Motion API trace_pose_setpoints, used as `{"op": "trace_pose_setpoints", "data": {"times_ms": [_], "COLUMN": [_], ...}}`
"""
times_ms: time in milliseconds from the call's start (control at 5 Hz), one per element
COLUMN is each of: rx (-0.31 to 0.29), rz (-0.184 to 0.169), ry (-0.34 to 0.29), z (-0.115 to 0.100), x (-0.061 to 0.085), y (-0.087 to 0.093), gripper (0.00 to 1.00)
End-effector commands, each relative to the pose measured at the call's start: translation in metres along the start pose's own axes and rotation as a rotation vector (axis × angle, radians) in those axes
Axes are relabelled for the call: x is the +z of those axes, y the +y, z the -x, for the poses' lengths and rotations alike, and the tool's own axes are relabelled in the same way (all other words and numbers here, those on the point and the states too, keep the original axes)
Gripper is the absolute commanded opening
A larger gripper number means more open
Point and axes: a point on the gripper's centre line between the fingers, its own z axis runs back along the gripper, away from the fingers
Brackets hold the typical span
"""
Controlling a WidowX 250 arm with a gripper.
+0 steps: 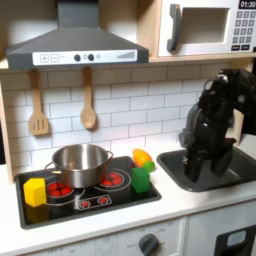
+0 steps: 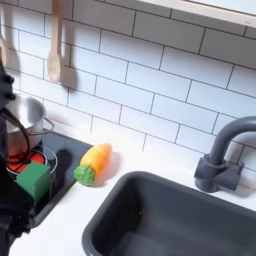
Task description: Reach green block
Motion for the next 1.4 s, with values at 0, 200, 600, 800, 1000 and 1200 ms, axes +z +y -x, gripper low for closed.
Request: {"op": "trace_pose_setpoints", "data": {"times_ms": [0,200,600,800,1000,1200], "rx": [0.008,0.016,0.029,0.024,0.021,0.011], "rz": [-0.011,-0.01,-0.015,-0.018,-0.024,-0.032], "ry": [-0.022,-0.027,-0.031,-0.036,-0.038,-0.037], "z": [-0.031,-0.046,-0.07,-0.081,-0.091,-0.1], "x": [-0.004,-0.007,-0.014,-0.017,-0.02,-0.026], "y": [0.011,0.014,0.021,0.024,0.025,0.026], "gripper": [1.0,1.0,1.0,1.0,1.0,1.0]}}
